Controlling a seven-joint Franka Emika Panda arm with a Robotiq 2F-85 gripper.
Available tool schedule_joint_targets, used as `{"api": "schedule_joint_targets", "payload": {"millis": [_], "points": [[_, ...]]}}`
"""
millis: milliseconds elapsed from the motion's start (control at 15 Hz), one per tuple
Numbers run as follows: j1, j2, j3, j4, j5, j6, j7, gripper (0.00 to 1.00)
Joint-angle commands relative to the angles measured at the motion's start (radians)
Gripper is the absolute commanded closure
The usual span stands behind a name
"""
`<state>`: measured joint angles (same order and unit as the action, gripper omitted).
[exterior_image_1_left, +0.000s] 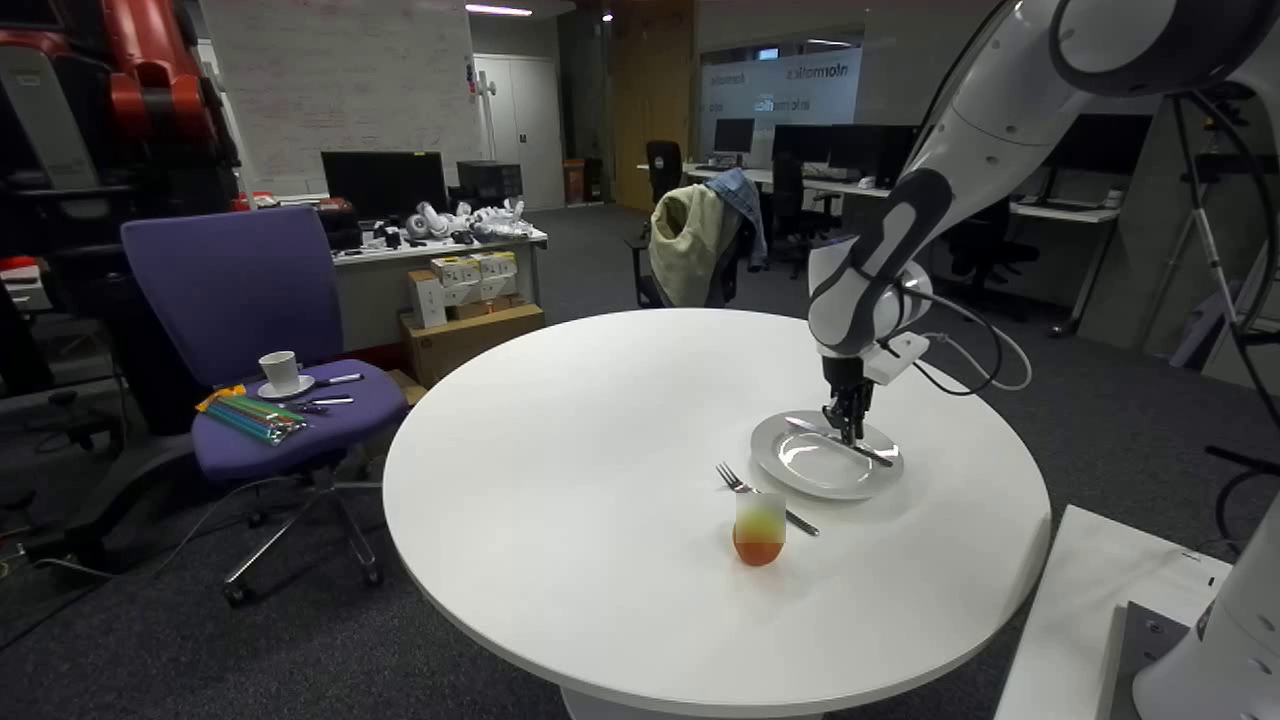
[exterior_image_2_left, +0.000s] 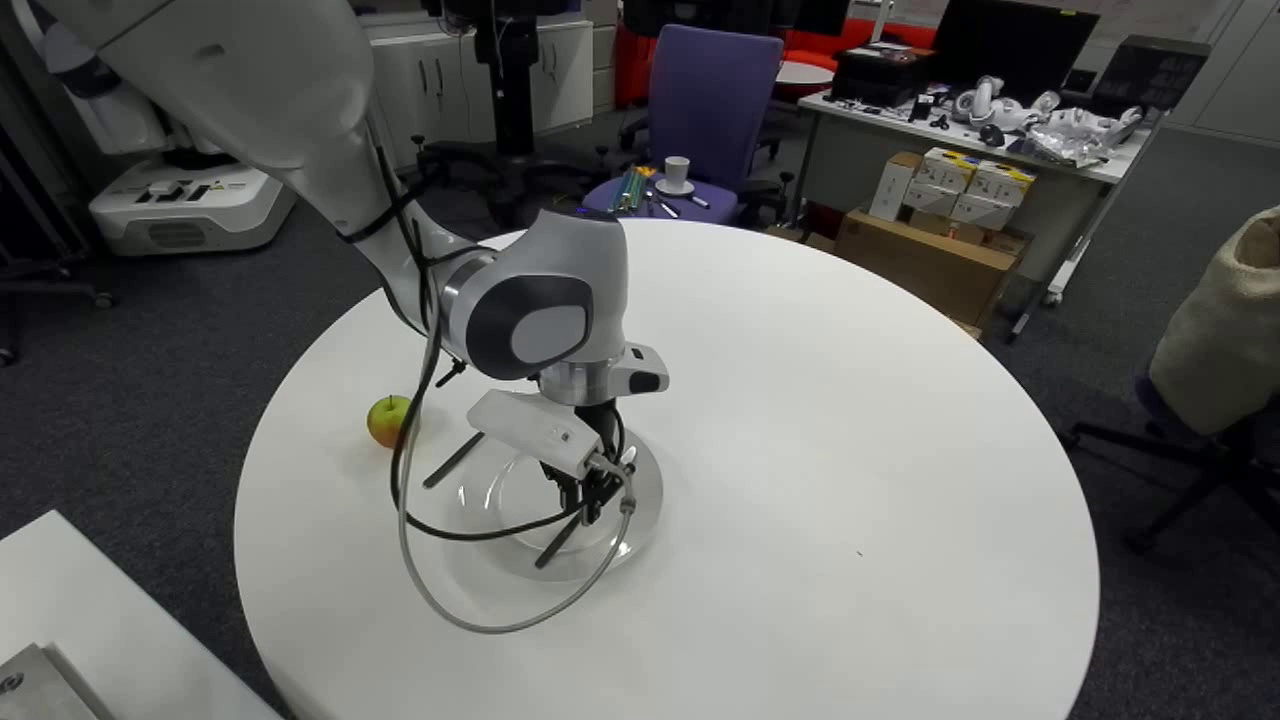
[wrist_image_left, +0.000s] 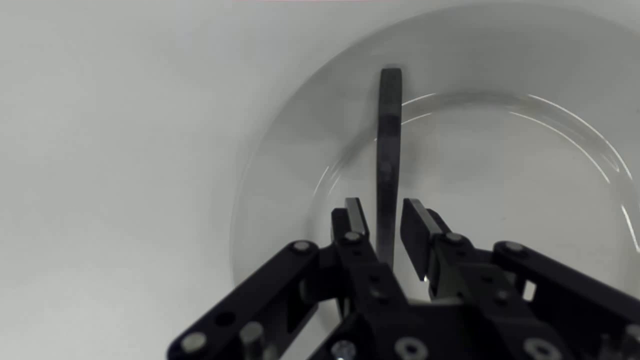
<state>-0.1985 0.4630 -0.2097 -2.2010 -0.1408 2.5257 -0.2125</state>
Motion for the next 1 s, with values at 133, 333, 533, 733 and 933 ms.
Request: {"api": "schedule_joint_targets", "payload": {"millis": [133,333,533,733,933], "points": [[-0.058,-0.012,0.044,-0.023,0.024,0.038,-0.060,0.70],[-0.080,-0.011,0.062,-0.024,0.042,0.040,-0.080,0.70],[-0.098,-0.009,0.076,-0.024,0.057,0.041,-0.099,0.70],[-0.114,-0.008,0.089,-0.024,0.081,0.041,-0.122,0.70],[-0.123,-0.005,0.096,-0.025,0.096,0.041,-0.138,0.70]]}}
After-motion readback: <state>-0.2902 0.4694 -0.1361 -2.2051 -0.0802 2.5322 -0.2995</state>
